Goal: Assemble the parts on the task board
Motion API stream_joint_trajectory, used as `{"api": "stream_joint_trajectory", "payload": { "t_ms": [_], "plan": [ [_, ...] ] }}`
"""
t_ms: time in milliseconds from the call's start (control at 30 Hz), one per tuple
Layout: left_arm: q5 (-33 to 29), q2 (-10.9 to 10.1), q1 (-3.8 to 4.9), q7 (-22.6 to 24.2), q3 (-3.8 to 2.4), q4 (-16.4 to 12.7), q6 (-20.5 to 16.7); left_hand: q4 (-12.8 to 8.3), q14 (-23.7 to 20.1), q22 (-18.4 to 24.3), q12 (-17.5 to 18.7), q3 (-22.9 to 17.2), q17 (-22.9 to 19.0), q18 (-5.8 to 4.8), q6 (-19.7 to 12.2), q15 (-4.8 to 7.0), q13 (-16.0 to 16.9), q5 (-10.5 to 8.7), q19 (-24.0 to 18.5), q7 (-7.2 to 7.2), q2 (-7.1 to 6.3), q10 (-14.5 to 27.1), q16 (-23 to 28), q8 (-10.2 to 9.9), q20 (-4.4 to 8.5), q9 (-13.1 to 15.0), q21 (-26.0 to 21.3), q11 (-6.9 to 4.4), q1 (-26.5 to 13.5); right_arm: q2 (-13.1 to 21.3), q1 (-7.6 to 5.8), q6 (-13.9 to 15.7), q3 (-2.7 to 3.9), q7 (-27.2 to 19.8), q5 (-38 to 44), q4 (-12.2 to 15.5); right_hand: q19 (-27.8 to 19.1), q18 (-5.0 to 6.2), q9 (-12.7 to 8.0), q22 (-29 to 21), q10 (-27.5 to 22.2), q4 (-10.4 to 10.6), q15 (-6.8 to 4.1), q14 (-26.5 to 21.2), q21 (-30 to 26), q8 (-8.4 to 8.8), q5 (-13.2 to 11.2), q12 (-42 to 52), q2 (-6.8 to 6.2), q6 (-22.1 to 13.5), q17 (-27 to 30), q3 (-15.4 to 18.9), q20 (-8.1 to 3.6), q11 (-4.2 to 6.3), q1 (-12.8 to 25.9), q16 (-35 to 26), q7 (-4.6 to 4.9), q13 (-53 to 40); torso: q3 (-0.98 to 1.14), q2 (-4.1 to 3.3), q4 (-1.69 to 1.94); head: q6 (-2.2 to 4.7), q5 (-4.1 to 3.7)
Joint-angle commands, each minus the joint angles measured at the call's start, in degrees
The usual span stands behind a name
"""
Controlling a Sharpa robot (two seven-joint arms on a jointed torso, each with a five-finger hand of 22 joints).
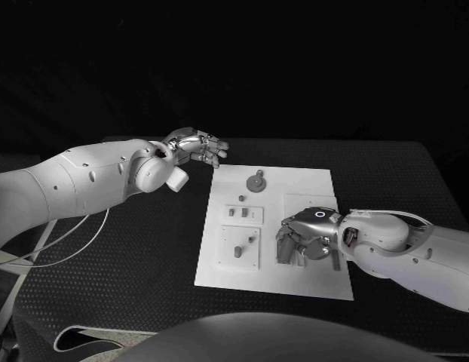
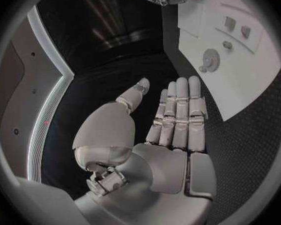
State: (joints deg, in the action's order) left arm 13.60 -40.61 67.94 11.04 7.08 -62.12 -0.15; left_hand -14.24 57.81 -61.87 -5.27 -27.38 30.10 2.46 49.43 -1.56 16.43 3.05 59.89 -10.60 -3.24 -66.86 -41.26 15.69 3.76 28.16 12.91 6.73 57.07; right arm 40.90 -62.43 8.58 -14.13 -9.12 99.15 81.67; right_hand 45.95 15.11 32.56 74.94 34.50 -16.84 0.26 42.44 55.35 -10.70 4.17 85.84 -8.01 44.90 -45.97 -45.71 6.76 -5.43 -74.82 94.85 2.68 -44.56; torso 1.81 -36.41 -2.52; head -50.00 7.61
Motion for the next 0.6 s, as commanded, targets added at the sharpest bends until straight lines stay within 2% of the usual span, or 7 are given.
{"api": "stream_joint_trajectory", "payload": {
  "t_ms": [33, 433, 567, 600],
  "plan": [
    [0.09, 0.03, 0.06, 0.31, -0.03, -0.15, 0.35, 0.23, 0.02, -0.09, 0.27, 0.19, 0.07, 0.54, -0.52, -0.45, -0.06, -0.01, -0.09, 0.04, -0.25, 0.43, 0.30, 0.11, -0.08, -0.07, -0.33, 0.15, -0.18, -0.27, 0.12, 1.06, 0.00, -0.30, 0.65, 0.40, -0.28, -0.11, -0.82, 0.81, -0.23, 0.09, 0.08, -0.34, -0.27, 0.37, -0.26, -0.21, -0.02, -2.79, 0.07, -0.41, 0.13, -0.08, -0.37, 1.29, -2.33, 0.06, 0.01, -0.01, 0.00, 0.00, 0.00],
    [0.11, -0.01, 0.06, 0.27, -0.03, -0.14, 0.28, 0.20, 0.02, -0.10, 0.27, 0.18, 0.10, 0.54, -0.54, -0.45, -0.06, -0.01, -0.10, 0.04, -0.27, 0.43, 0.32, 0.13, -0.08, -0.07, -0.35, 0.15, -0.13, -0.03, 0.12, 2.57, 0.00, -0.21, 0.87, 0.63, -0.23, -0.11, -1.23, 0.81, -0.25, 0.10, 0.20, -0.35, -0.24, 0.47, -0.25, -0.18, -0.17, -3.95, 0.19, -0.60, 0.15, -0.18, -0.65, 1.33, -2.80, 0.13, 0.00, -0.01, 0.02, 0.00, -0.03],
    [0.11, -0.02, 0.06, 0.24, -0.03, -0.14, 0.35, 0.19, 0.02, -0.11, 0.27, 0.18, 0.11, 0.54, -0.54, -0.45, -0.06, -0.01, -0.09, 0.04, -0.27, 0.43, 0.33, 0.14, -0.08, -0.07, -0.35, 0.15, -0.11, 0.09, 0.12, 3.38, 0.00, -0.31, 0.90, 0.76, -0.09, -0.11, -1.79, 0.80, -0.23, 0.14, 0.29, -0.28, -0.19, 0.97, -0.26, -0.15, -0.34, -6.07, 0.29, -0.81, 0.16, -0.27, -0.79, 1.35, -3.79, 0.21, 0.00, 0.00, 0.00, 0.00, 0.03],
    [0.11, -0.02, 0.06, 0.24, -0.03, -0.13, 0.31, 0.19, 0.02, -0.11, 0.27, 0.18, 0.12, 0.54, -0.54, -0.45, -0.06, -0.01, -0.09, 0.04, -0.27, 0.43, 0.33, 0.14, -0.08, -0.07, -0.35, 0.15, -0.11, 0.10, 0.11, 3.62, 0.00, -0.38, 0.90, 0.79, -0.09, -0.11, -1.79, 0.80, -0.23, 0.13, 0.29, -0.28, -0.19, 0.97, -0.26, -0.15, -0.35, -6.09, 0.29, -0.82, 0.16, -0.27, -0.79, 1.35, -3.79, 0.21, 0.00, -0.01, 0.03, 0.00, 0.01]
  ]
}}
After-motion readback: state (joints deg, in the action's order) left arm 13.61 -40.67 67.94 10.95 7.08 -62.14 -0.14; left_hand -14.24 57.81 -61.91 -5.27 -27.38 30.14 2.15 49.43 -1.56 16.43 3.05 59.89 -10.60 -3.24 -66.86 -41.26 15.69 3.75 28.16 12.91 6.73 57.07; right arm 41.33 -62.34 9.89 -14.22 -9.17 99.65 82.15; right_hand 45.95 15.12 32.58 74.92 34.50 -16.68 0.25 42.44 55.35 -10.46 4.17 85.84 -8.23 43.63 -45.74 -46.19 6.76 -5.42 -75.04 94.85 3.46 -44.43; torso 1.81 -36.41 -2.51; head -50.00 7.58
